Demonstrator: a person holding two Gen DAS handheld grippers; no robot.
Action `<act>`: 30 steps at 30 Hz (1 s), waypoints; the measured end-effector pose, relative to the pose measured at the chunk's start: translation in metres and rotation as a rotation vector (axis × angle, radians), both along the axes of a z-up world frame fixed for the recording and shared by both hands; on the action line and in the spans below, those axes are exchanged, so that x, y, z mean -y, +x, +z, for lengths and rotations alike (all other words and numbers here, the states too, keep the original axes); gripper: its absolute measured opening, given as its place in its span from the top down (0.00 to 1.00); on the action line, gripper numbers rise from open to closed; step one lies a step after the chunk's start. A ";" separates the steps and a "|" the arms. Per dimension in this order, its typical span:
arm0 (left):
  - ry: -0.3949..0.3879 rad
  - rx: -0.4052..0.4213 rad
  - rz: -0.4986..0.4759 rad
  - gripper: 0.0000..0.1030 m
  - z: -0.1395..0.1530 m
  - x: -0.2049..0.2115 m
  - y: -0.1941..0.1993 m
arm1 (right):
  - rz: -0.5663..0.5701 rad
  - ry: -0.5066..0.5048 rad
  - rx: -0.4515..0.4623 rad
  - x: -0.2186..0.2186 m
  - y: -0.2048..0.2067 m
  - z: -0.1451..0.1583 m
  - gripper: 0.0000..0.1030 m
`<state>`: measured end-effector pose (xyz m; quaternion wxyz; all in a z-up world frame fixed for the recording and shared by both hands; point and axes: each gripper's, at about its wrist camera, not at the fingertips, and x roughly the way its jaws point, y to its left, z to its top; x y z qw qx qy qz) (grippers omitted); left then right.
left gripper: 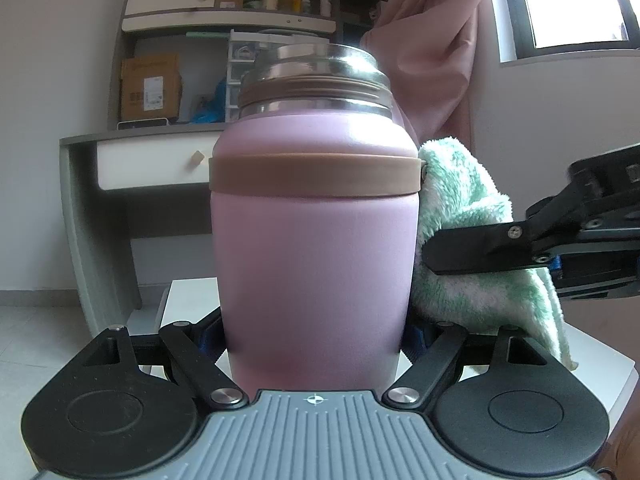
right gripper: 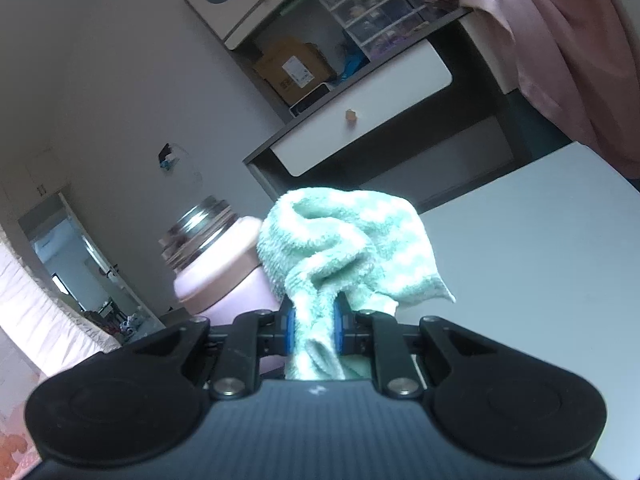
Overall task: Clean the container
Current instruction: 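Keep rubbing the towel against the bottle side with the right gripper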
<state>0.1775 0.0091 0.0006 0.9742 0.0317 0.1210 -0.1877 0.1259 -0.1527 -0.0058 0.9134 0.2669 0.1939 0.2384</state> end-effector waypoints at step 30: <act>0.005 -0.001 0.002 0.20 0.003 0.004 -0.002 | -0.027 0.012 -0.017 0.003 0.006 -0.005 0.83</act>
